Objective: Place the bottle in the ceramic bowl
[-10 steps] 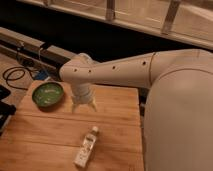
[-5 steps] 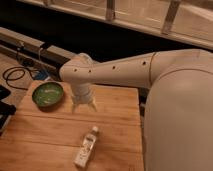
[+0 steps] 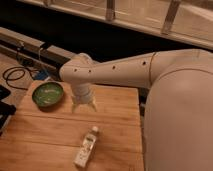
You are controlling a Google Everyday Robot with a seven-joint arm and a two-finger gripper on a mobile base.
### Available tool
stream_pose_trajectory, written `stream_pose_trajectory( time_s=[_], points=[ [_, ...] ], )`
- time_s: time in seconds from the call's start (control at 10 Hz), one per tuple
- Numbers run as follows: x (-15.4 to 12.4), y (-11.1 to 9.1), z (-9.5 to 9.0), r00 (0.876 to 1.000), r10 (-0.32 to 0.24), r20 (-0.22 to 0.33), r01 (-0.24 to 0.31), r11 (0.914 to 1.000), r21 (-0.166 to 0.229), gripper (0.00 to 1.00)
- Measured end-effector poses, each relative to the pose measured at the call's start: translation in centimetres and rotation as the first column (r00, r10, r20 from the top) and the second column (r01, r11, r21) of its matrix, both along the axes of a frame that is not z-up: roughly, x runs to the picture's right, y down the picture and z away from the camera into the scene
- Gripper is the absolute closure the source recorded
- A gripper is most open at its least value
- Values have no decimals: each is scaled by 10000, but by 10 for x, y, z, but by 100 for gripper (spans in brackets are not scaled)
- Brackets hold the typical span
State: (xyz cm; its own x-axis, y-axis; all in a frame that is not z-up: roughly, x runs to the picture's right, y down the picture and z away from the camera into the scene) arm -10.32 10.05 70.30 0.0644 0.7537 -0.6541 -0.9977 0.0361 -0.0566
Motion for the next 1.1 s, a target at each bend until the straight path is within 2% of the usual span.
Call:
stream_pose_trajectory(
  time_s=[0.5,0.7,0.9,1.1],
  points=[
    [0,0,0,10000,-2,1,2,10000,1,35],
    [1,4,0,10000,-43,-34,44,9999,135,35],
    [12,20,6,9998,122,-135,-120,9998,158,35],
    [27,60,24,9987,458,-228,-458,9990,7,35]
  ],
)
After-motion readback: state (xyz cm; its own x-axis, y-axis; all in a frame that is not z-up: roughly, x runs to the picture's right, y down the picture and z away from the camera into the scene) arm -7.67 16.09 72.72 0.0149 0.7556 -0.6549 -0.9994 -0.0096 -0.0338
